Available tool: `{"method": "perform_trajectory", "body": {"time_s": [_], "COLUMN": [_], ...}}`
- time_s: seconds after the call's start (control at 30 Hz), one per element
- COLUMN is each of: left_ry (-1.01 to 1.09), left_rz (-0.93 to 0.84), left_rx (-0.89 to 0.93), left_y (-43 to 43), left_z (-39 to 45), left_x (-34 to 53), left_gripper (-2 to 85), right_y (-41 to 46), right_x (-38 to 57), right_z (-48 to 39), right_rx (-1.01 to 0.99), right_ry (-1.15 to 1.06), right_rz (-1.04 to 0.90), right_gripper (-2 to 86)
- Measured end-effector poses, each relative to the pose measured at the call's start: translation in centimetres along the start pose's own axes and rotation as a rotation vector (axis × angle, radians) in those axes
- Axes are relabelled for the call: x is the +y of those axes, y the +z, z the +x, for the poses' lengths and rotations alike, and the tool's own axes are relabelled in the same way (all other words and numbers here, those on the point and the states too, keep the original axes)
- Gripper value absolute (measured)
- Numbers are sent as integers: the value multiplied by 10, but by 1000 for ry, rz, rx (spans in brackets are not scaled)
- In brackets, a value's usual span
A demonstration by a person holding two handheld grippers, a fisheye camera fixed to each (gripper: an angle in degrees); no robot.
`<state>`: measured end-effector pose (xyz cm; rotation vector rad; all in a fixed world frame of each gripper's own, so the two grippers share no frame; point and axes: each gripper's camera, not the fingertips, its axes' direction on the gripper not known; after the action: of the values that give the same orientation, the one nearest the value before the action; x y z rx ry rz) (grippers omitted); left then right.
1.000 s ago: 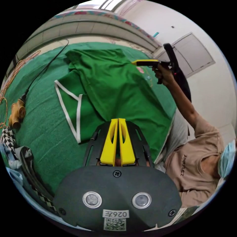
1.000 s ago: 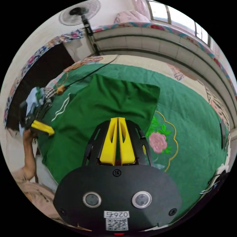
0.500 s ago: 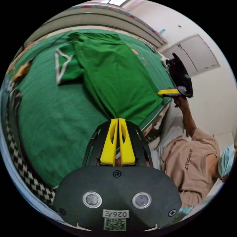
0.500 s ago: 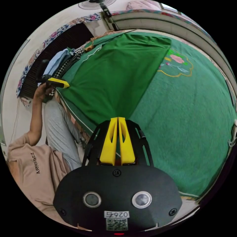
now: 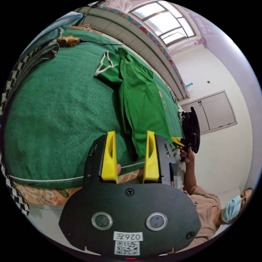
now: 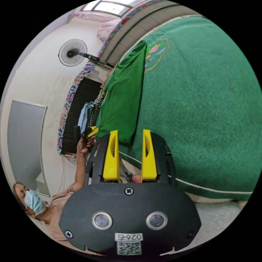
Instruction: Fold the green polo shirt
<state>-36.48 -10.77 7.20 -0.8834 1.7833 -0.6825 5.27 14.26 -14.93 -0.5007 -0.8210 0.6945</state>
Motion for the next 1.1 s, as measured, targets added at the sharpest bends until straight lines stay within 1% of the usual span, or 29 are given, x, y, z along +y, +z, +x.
{"method": "perform_trajectory", "body": {"time_s": [0.1, 0.23, 0.47, 0.6, 0.73, 0.83, 0.93, 0.97, 1.0, 1.03, 1.07, 1.1], "left_ry": [-10, -15, -28, 22, 47, 101, 142, 145, 140, 138, 134, 125], "left_rz": [-22, -59, -47, -59, -111, -99, -82, -86, -92, -117, -142, -167], "left_rx": [34, 0, 14, 27, -17, -13, -62, -77, -105, -86, -45, 63], "left_y": [0, 1, -3, -1, -3, -8, -11, -12, -14, -14, -12, -6], "left_z": [-2, -3, -9, -6, -1, 7, 18, 20, 23, 23, 23, 20], "left_x": [-7, -14, -18, -23, -29, -23, -17, -18, -18, -19, -20, -20], "left_gripper": [161, 147, 134, 133, 124, 148, 155, 152, 128, 89, 76, 51], "right_y": [-8, -15, -22, -25, -28, -34, -37, -36, -35, -33, -31, -30], "right_x": [15, 34, 53, 60, 66, 75, 82, 82, 81, 81, 80, 80], "right_z": [21, 45, 70, 83, 90, 100, 111, 111, 110, 109, 107, 107], "right_rx": [-59, -128, -152, -161, -151, -222, -215, -209, -204, -192, -186, -184], "right_ry": [21, 35, 27, 21, -7, -17, -21, -25, -29, -38, -48, -52], "right_rz": [21, 16, 2, -5, -31, -62, -75, -83, -89, -100, -107, -107], "right_gripper": [87, 71, 64, 54, 58, 68, 58, 56, 56, 58, 59, 58]}}
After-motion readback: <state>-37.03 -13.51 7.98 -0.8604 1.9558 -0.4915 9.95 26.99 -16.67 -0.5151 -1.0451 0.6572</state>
